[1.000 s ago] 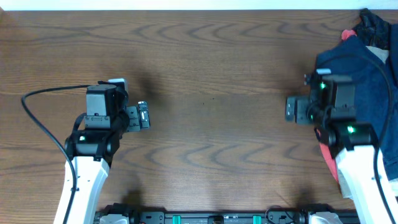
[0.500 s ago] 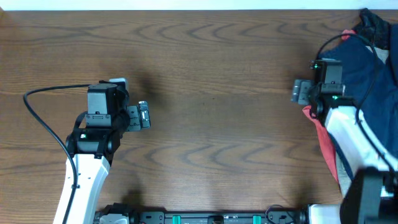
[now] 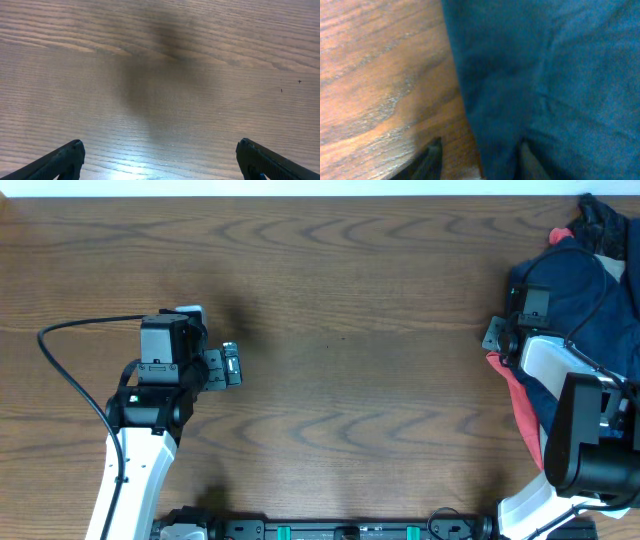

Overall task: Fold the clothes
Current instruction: 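Reach the right gripper into the clothes pile and grasp the navy shorts, then pull the navy shorts left onto the table with the right gripper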

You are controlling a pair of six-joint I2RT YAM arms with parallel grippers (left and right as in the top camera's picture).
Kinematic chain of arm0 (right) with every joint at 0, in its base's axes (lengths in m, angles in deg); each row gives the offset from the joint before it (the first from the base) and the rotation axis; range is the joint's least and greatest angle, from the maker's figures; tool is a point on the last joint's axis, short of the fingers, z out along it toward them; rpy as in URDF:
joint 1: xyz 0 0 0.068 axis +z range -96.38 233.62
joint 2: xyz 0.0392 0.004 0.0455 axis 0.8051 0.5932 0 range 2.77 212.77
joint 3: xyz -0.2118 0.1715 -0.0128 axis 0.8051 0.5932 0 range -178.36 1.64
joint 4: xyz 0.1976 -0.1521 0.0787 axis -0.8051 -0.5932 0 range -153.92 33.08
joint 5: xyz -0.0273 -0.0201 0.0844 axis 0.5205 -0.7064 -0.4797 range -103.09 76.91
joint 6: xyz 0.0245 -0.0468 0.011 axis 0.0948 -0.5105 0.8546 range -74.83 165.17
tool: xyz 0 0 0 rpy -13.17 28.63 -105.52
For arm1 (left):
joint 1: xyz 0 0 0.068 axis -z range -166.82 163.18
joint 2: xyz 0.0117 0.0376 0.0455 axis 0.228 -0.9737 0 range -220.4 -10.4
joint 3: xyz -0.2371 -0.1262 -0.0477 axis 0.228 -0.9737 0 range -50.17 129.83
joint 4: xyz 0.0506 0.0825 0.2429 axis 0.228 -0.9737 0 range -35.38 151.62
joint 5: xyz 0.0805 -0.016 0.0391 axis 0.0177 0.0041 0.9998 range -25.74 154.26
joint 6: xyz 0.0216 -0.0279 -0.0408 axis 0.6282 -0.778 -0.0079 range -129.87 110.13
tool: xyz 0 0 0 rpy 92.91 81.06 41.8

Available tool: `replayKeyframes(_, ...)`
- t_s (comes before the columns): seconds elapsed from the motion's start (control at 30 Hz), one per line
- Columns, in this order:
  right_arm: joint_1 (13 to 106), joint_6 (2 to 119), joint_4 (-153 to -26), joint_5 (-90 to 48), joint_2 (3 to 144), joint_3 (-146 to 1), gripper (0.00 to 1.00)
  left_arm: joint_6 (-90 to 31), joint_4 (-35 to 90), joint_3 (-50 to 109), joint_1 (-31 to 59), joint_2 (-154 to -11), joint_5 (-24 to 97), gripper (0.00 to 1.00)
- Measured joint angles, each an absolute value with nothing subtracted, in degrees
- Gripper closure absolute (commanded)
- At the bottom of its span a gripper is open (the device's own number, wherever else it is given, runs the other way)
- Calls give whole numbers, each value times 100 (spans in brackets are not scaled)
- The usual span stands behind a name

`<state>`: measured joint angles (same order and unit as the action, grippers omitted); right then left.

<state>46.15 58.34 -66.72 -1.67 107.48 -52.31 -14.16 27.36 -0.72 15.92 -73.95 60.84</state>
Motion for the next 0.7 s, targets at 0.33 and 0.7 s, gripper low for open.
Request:
replayKeyframes(0.33, 4598, 5823, -6714, -493, 10494, -5231, 99, -1418, 2782, -72, 1592, -7395, 6084, 2)
replayKeyframes(0.7, 4856, 5665, -6355, -2337, 8632, -5679, 99, -1418, 2865, -72, 1592, -7395, 6084, 2)
